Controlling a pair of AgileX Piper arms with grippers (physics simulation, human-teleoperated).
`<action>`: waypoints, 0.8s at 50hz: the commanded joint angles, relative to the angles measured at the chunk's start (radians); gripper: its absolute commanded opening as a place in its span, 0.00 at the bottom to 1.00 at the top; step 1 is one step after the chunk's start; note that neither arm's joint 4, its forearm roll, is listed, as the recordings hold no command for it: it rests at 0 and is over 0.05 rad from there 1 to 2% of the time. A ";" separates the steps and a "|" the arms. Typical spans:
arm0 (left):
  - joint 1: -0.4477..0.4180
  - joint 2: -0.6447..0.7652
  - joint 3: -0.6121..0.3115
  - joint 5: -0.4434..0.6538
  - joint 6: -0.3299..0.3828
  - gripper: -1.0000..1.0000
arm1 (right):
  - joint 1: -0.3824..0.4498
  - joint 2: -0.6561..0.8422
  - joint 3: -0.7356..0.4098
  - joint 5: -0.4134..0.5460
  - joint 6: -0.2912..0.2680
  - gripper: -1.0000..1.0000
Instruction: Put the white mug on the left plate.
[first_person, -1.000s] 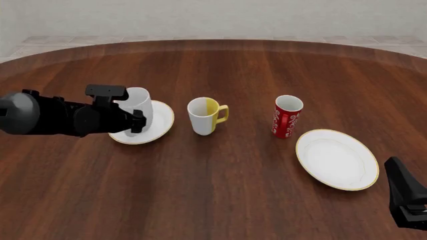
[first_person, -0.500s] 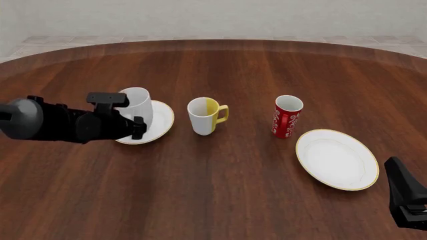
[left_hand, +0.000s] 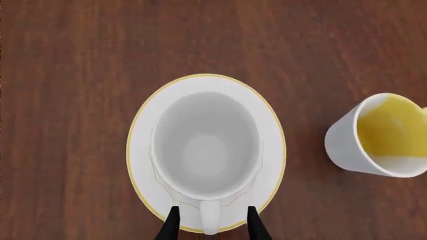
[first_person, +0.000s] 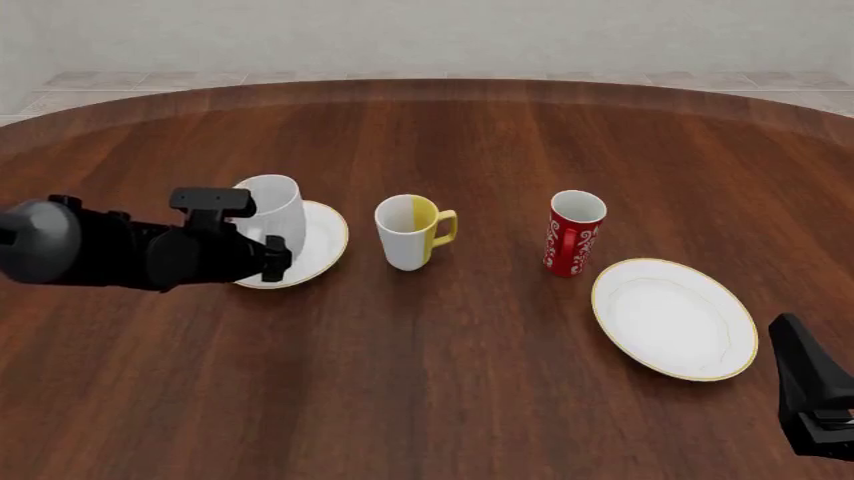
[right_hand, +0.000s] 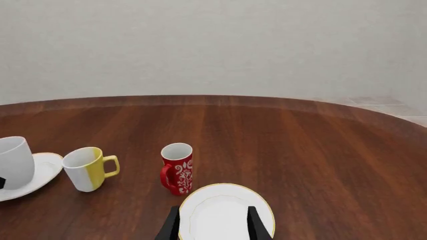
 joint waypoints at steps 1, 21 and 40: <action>-0.005 -0.020 0.014 0.002 -0.003 1.00 | 0.000 0.001 0.000 -0.002 -0.002 1.00; -0.003 -0.060 0.028 0.013 -0.002 1.00 | 0.002 0.002 0.000 -0.001 -0.004 1.00; 0.000 -0.101 0.033 0.032 0.014 1.00 | 0.002 0.000 0.000 0.002 -0.006 1.00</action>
